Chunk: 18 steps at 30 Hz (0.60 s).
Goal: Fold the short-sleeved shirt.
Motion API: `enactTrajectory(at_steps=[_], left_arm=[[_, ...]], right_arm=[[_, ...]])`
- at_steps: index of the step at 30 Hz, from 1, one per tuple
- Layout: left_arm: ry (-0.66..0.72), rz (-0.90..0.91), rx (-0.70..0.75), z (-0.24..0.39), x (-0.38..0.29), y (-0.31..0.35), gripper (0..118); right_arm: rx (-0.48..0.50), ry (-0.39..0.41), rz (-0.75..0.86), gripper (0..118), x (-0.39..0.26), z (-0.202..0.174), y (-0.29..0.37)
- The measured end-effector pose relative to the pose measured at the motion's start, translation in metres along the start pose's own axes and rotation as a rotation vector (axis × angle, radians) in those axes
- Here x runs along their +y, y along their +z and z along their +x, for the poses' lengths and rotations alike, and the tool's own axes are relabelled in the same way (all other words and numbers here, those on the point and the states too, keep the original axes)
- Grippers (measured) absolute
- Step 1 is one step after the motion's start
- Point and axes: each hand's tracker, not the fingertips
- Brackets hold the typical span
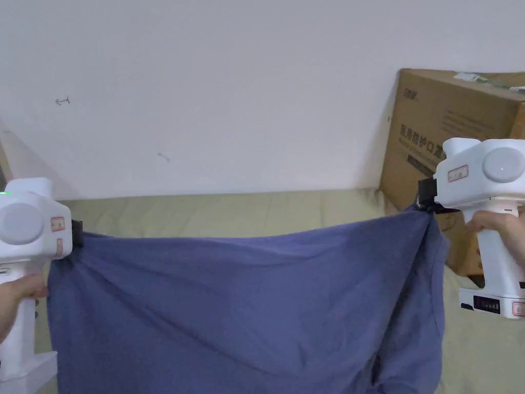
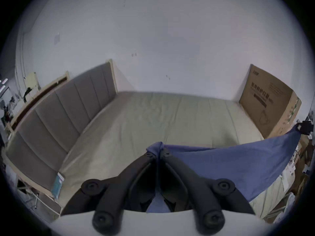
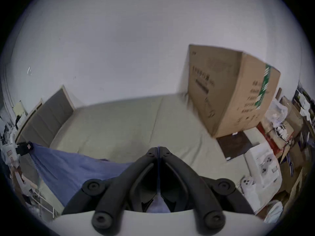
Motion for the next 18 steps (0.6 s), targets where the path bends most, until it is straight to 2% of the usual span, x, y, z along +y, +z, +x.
enactTrajectory(at_steps=[3, 7, 14, 18], left_arm=[[-0.006, 0.086, 0.031, 0.002, 0.037, 0.016, 3], [-0.008, 0.148, 0.036, 0.002, 0.084, 0.026, 3], [-0.061, 0.238, 0.119, 0.008, 0.166, 0.008, 3], [-0.011, 0.282, 0.125, 0.010, 0.224, -0.009, 3]], right_arm=[[0.007, -0.068, 0.080, 0, 0.024, 0.007, 0.024], [-0.008, -0.063, 0.118, 0, 0.061, 0.005, 0.029], [0.038, -0.137, 0.226, 0, 0.150, -0.015, 0.014], [0.004, -0.138, 0.288, 0, 0.207, -0.033, 0.006]])
